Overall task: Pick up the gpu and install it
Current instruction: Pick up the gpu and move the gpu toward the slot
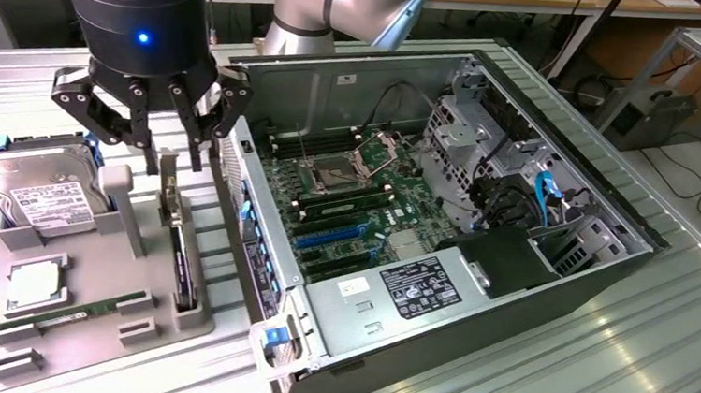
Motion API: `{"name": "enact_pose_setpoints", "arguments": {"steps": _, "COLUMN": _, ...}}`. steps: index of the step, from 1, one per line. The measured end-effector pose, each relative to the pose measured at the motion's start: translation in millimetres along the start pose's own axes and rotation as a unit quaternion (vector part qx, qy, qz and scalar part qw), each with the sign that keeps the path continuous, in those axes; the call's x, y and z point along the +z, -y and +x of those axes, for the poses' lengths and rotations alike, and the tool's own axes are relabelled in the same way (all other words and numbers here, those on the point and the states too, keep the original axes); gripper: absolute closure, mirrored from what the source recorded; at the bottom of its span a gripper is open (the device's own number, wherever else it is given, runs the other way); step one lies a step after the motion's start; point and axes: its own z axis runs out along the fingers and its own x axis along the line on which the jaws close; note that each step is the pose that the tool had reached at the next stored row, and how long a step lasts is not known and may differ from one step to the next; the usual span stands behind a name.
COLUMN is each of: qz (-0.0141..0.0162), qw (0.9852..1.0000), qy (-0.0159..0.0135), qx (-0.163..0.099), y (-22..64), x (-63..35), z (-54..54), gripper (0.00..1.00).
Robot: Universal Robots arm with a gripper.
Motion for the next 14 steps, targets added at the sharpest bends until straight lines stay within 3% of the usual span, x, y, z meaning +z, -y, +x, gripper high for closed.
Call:
{"name": "enact_pose_setpoints", "arguments": {"steps": 1, "qz": 0.0000, "qw": 1.0000, "qy": 0.0000, "qx": 0.000, "y": 0.0, "x": 0.0, "z": 0.0, "gripper": 0.58}}
{"name": "enact_pose_setpoints", "arguments": {"steps": 3, "qz": 0.0000, "qw": 1.0000, "qy": 0.0001, "qx": 0.000, "y": 0.0, "x": 0.6, "z": 0.0, "gripper": 0.58}}
{"name": "enact_pose_setpoints", "arguments": {"steps": 9, "qz": 0.0001, "qw": 1.0000, "qy": -0.0019, "qx": 0.000, "y": 1.7, "x": 24.4, "z": 5.3, "gripper": 0.58}}
{"name": "enact_pose_setpoints", "arguments": {"steps": 14, "qz": 0.0003, "qw": 1.0000, "qy": -0.0039, "qx": 0.000, "y": 2.5, "x": 35.1, "z": 7.9, "gripper": 0.58}}
